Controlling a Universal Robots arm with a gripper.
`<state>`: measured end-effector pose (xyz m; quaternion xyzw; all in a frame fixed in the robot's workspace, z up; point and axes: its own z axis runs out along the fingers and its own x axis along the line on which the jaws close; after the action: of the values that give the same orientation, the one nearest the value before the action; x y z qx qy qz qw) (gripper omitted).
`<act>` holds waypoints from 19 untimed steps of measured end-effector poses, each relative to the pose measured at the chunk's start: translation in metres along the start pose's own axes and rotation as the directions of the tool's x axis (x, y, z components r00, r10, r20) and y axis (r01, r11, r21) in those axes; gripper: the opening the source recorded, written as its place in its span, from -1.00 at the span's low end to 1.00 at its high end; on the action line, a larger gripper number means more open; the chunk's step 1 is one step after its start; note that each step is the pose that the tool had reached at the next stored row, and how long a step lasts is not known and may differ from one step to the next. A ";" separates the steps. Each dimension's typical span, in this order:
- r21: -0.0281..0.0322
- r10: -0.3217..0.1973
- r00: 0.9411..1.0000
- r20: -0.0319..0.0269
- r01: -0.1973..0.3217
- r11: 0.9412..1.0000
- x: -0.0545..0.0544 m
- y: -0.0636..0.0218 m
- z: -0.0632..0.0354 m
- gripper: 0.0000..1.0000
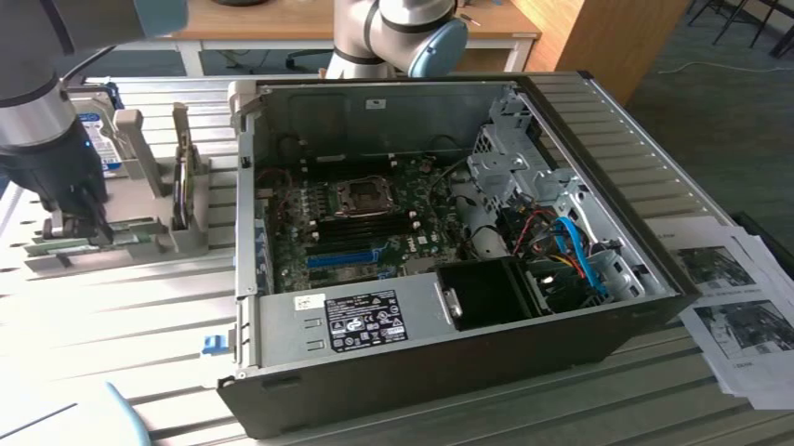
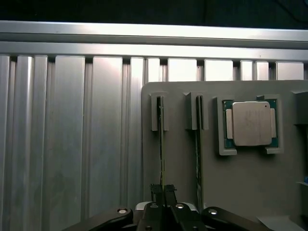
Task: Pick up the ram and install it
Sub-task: 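Pick up the ram and move it above insertion slot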
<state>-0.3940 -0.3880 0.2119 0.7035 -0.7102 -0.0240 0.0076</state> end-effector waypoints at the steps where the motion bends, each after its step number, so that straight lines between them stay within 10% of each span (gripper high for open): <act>1: 0.000 0.000 1.000 0.000 0.000 1.000 0.000 0.0001 -0.0015 -0.78; 19: 0.000 0.000 1.000 0.000 0.000 1.000 -0.001 0.0015 -0.0337 -0.78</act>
<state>-0.3940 -0.3880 0.2456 0.7035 -0.7102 -0.0240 0.0076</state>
